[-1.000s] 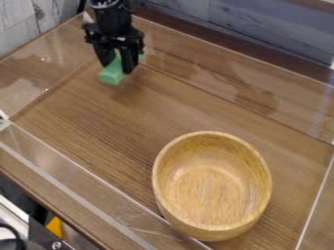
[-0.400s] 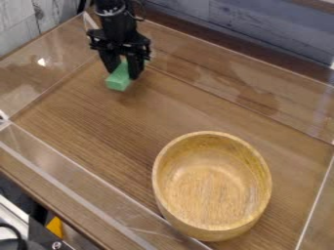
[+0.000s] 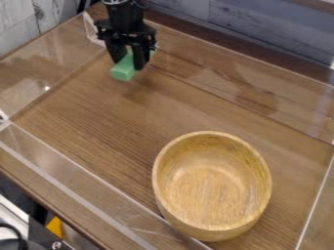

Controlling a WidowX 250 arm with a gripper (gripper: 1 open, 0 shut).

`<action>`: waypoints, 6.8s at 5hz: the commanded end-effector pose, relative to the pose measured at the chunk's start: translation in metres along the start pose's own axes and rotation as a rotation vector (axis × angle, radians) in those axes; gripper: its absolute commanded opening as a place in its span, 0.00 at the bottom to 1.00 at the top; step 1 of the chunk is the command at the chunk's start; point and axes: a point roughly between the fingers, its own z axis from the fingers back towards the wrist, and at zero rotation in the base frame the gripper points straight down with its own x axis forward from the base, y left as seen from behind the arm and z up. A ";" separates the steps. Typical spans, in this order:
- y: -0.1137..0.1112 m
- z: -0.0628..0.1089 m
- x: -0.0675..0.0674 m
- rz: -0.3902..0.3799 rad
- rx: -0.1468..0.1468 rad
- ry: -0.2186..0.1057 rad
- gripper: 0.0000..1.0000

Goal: Put the green block in the brown bowl

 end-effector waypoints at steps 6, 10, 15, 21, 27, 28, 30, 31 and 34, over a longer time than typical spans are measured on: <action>-0.183 0.040 -0.123 -0.335 -0.091 0.067 0.00; -0.222 0.008 -0.157 -0.461 -0.082 0.075 0.00; -0.209 0.021 -0.148 -0.475 -0.101 0.074 0.00; -0.181 0.020 -0.156 -0.531 -0.113 0.071 0.00; -0.198 0.032 -0.160 -0.440 -0.115 0.079 0.00; -0.203 0.039 -0.162 -0.455 -0.117 0.087 0.00; -0.169 0.037 -0.148 -0.365 -0.107 0.084 0.00; -0.187 0.026 -0.160 -0.416 -0.106 0.098 0.00; -0.208 -0.002 -0.162 -0.437 -0.101 0.113 0.00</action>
